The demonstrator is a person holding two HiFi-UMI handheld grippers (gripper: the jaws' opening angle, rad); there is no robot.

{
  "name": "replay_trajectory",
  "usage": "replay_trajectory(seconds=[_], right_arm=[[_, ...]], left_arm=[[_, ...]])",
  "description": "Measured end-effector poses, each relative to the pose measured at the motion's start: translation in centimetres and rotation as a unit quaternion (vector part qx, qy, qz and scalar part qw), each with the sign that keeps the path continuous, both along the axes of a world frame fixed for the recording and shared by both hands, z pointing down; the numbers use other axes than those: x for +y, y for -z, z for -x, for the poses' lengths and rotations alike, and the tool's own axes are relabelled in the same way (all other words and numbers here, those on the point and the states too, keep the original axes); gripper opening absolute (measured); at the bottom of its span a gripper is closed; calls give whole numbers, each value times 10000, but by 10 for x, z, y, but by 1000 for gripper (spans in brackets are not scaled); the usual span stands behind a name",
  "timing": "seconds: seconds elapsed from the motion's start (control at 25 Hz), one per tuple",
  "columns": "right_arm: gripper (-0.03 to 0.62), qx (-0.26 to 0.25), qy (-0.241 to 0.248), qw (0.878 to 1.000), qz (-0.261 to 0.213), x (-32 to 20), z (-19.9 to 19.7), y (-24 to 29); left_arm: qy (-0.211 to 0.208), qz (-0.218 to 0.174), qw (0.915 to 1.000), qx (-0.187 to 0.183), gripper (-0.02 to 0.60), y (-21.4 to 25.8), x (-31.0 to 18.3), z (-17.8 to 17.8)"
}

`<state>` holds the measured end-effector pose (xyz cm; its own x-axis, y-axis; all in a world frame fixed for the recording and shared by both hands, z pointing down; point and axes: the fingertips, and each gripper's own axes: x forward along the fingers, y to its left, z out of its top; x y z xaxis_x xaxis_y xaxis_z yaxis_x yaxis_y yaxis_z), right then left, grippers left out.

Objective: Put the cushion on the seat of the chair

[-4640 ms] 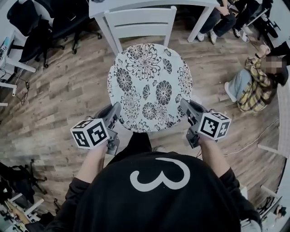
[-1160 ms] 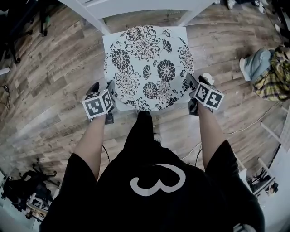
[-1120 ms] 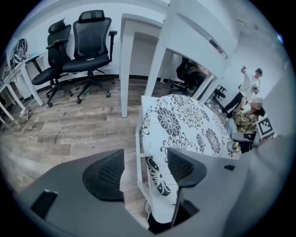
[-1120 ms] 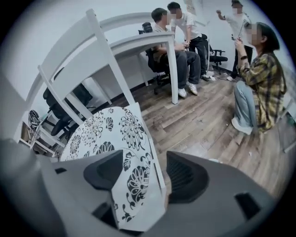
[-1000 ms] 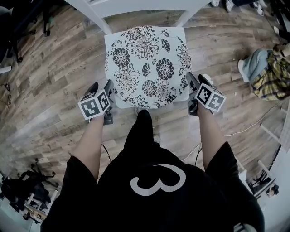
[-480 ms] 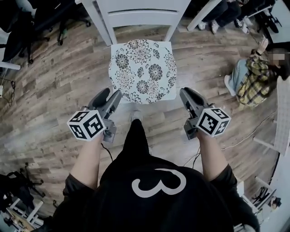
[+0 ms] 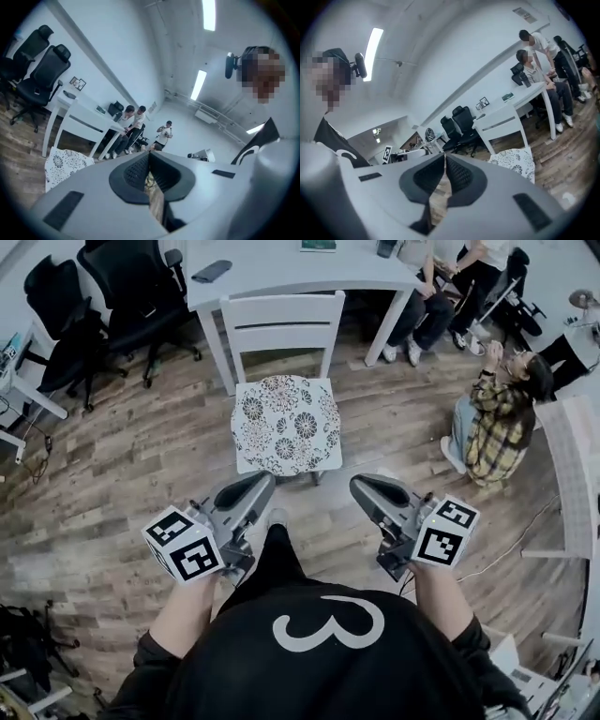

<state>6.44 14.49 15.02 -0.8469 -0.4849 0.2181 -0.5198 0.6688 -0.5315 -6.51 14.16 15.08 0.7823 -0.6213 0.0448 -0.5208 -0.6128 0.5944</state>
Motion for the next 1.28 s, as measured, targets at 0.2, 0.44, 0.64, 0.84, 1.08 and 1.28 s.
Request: replay_trajectory(seconds=[0.2,0.44,0.64,0.84,1.08,1.28], right_arm=[[9,-197,538,9971,-503,54,9,49],[9,-189,789,9948,-622,96,7,68],[8,-190,751,9949,-645,112,1,70],[8,-95,888,9924,-852,123,2,69],[8,-212,805,9935,-779,137,-2,58],[8,-271,771,9940,-728,135,-3,60]], left_arm=[[-436,-694,9964,-214,14,66,59,-19],[-721,-894,9929,-301,14,90,102,-42],[-809,-880,9921,-377,14,92,119,-54],[-788,-845,9924,-417,14,90,127,-59],[-716,-820,9928,-508,14,80,142,-60],[-711,-703,9941,-418,14,82,139,-61]])
